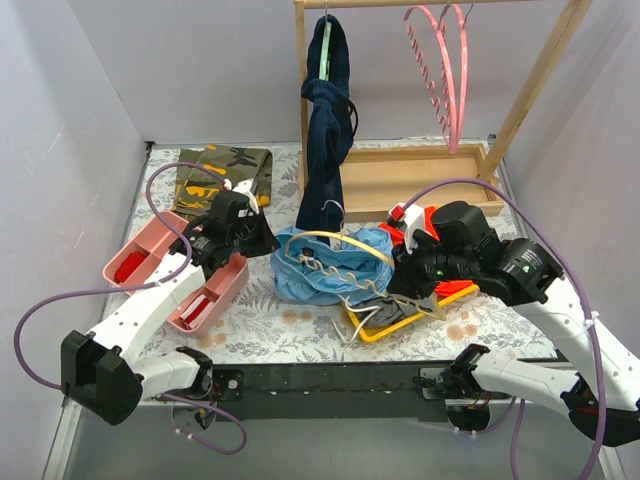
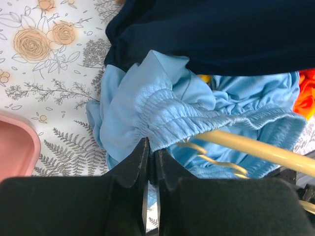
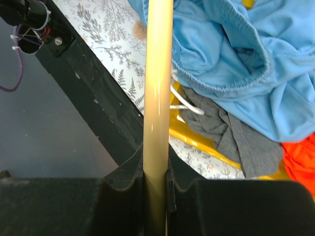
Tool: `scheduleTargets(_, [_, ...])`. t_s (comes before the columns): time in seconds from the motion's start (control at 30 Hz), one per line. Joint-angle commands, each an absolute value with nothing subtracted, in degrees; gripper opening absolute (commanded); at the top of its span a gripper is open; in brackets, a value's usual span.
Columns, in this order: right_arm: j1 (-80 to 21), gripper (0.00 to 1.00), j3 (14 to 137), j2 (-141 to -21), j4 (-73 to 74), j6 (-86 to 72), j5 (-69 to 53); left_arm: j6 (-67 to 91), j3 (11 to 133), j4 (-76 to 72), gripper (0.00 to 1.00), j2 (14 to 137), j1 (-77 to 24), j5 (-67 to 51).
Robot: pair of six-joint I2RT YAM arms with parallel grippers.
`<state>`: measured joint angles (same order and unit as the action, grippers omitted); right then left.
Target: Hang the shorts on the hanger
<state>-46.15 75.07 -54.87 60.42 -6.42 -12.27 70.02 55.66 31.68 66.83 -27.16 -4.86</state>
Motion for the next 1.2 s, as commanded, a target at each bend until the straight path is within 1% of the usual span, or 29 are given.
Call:
scheduleTargets(0.0, [-46.76, 0.01, 72.35, -54.93, 49.93, -5.45, -16.52, 65.66, 59.76, 32.78, 0.00, 62.76, -29.52, -7.12])
scheduleTargets(0.1, [-46.76, 0.01, 69.18, -52.31, 43.70, -6.50, -17.05, 64.60, 61.95, 33.40, 0.00, 62.49, -33.13, -5.80])
scheduleTargets(0.23, [-46.85, 0.01, 62.87, -51.07, 38.51, -6.86, -18.19, 64.42, 67.39, 35.41, 0.00, 63.89, -41.72, -0.71])
scheduleTargets(0.4, [-46.93, 0.01, 55.29, -47.82, 27.01, -7.38, -23.72, 65.74, 71.10, 36.73, 0.00, 63.02, -45.61, 4.30])
scheduleTargets(0.43, [-46.85, 0.01, 54.24, -47.29, 25.07, -7.90, -23.73, 66.00, 71.36, 37.43, 0.02, 62.76, -45.88, 5.35])
scheduleTargets(0.47, [-46.85, 0.01, 50.49, -46.15, 22.87, -8.26, -23.82, 66.01, 70.85, 37.70, 0.03, 62.32, -45.97, 6.14])
scheduleTargets(0.5, [-46.85, 0.01, 48.54, -45.62, 17.37, -8.61, -24.08, 66.01, 70.32, 37.97, 0.04, 61.79, -45.88, 7.81])
scheduleTargets(0.53, [-46.85, 0.01, 46.34, -45.27, 15.05, -9.66, -24.34, 65.92, 69.53, 37.97, 0.06, 61.79, -45.97, 8.43])
scheduleTargets(0.63, [-46.85, 0.01, 40.44, -44.82, 7.67, -11.33, -24.61, 66.27, 66.98, 37.97, 0.15, 61.53, -45.88, 9.40])
scheduleTargets(0.67, [-46.85, 0.01, 39.65, -44.82, 6.52, -11.60, -24.26, 66.27, 66.28, 37.62, 0.23, 61.18, -45.88, 9.49])
scheduleTargets(0.7, [-46.85, 0.01, 38.16, -44.65, 5.46, -11.69, -23.74, 66.27, 64.79, 37.18, 0.27, 60.65, -45.97, 9.58])
scheduleTargets(0.77, [-46.93, 0.01, 36.92, -44.13, 3.26, -12.04, -23.03, 65.83, 63.73, 35.95, 0.40, 58.90, -45.97, 10.02])
scheduleTargets(0.8, [-46.93, 0.01, 36.48, -43.95, 2.82, -12.22, -22.51, 64.96, 63.29, 34.99, 0.49, 58.36, -45.88, 9.67])
scheduleTargets(0.9, [-46.93, 0.01, 35.86, -44.47, 2.37, -12.04, -22.32, 62.24, 61.27, 31.75, 0.57, 55.29, -45.97, 5.20])
scheduleTargets(1.0, [-46.93, 0.01, 35.25, -45.09, 1.76, -12.30, -22.32, 59.86, 57.49, 26.31, 0.61, 50.65, -45.97, -2.78])
scheduleTargets(1.07, [-46.93, 0.01, 34.81, -45.26, 1.76, -12.39, -22.41, 59.33, 55.65, 24.18, 0.62, 49.57, -45.97, -7.36])
scheduleTargets(1.17, [-46.93, 0.01, 34.28, -45.26, 1.58, -12.39, -22.24, 58.62, 55.20, 21.45, 0.63, 50.71, -46.40, -9.23])
